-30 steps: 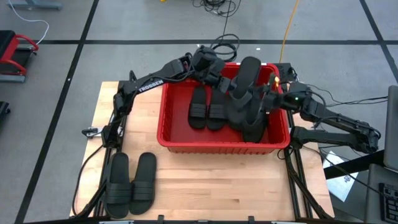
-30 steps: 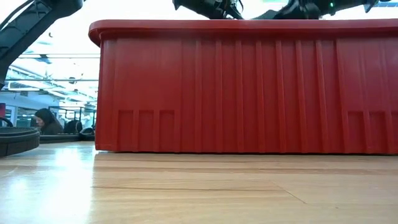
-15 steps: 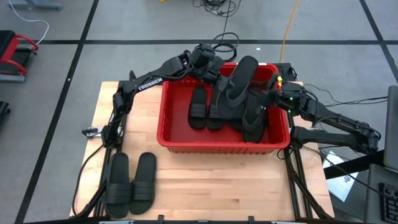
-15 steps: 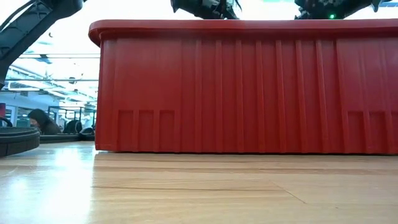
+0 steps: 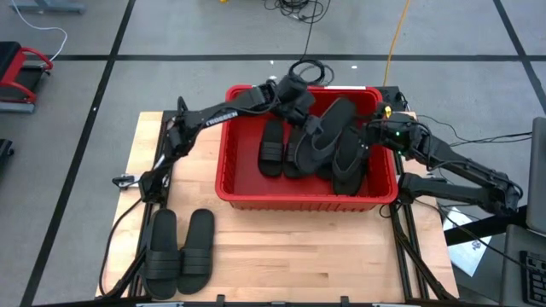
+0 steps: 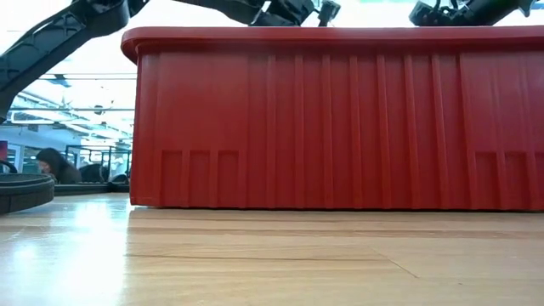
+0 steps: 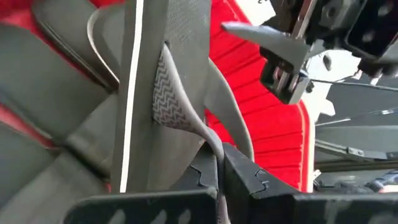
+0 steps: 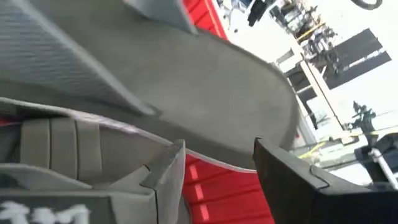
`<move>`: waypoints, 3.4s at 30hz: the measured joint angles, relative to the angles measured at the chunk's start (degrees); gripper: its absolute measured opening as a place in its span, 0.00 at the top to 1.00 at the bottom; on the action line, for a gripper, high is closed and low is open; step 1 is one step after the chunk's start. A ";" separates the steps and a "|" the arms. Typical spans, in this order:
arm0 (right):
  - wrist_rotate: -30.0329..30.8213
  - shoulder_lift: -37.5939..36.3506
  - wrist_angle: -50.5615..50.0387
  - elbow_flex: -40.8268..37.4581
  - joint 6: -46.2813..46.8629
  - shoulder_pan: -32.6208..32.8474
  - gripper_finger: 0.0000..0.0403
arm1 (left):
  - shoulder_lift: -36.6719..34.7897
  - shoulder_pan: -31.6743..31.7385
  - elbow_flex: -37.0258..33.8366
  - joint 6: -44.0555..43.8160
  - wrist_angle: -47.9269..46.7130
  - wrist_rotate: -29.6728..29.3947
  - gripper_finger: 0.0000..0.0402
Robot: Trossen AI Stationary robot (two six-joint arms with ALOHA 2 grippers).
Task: Pick and place slides into bin
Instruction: Put the flip flop into the bin
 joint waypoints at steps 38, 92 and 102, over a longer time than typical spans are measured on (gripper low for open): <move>-3.21 -8.68 -3.46 0.00 3.56 -3.70 0.62 | 0.71 -5.77 -12.66 -32.20 15.40 -19.04 1.00; -7.71 -8.97 -3.96 0.00 -2.08 -3.70 0.62 | -0.64 -7.11 -12.70 -39.64 7.52 -21.18 1.00; -7.73 -8.97 -3.96 0.00 -2.07 -3.70 0.62 | 1.89 -6.50 -12.68 -43.05 11.13 -21.69 1.00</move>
